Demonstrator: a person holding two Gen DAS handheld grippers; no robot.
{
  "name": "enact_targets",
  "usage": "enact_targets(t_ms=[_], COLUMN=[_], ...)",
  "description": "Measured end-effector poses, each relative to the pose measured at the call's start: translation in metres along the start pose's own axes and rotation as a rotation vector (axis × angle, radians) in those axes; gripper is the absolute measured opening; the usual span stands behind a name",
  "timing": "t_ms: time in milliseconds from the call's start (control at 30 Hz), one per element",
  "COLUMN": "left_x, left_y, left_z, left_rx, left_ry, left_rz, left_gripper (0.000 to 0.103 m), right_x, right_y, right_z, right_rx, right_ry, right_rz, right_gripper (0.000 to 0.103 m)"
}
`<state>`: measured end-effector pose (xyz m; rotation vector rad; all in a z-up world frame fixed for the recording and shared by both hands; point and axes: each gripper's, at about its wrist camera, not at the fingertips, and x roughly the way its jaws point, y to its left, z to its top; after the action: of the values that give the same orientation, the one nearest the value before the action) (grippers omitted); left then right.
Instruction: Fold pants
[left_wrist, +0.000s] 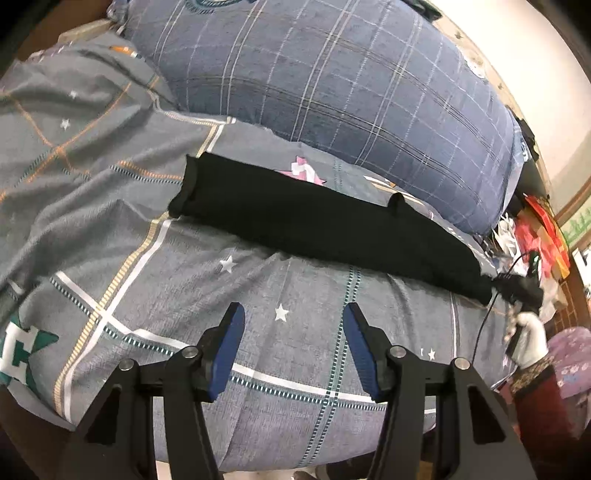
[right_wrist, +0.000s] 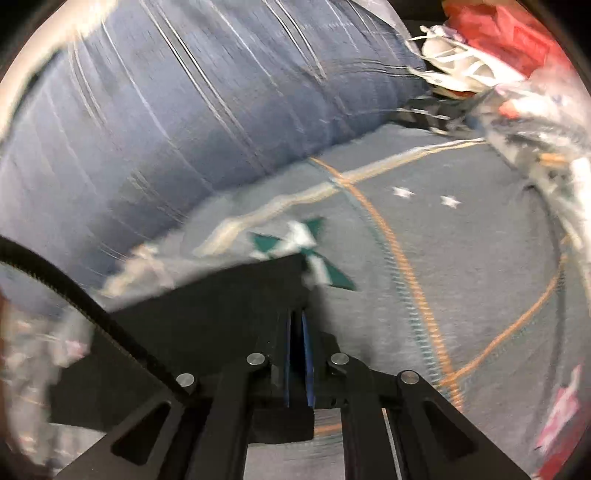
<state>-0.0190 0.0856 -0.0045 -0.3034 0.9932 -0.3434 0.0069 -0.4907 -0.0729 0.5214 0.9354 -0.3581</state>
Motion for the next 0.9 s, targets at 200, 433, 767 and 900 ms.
enact_targets(t_ms=[200, 433, 767, 900], left_x=[-0.005, 0.003, 0.019, 0.025], left_y=[0.032, 0.068, 0.093, 0.098], left_z=[0.003, 0.010, 0.037, 0.034], left_rx=[-0.046, -0.156, -0.216, -0.185], left_ry=[-0.022, -0.028, -0.107, -0.120], left_rz=[0.044, 0.019, -0.029, -0.064], left_gripper=[0.054, 0.054, 0.054, 0.035], right_x=[-0.026, -0.074, -0.041, -0.019], right_y=[-0.004, 0.065, 0.292, 0.401], right_z=[-0.015, -0.027, -0.082, -0.113], right_rx=[0.006, -0.142, -0.447, -0.603], right_ry=[-0.057, -0.098, 0.189, 0.298], right_rz=[-0.089, 0.025, 0.420, 0.493], right_gripper=[0.030, 0.047, 0.059, 0.059])
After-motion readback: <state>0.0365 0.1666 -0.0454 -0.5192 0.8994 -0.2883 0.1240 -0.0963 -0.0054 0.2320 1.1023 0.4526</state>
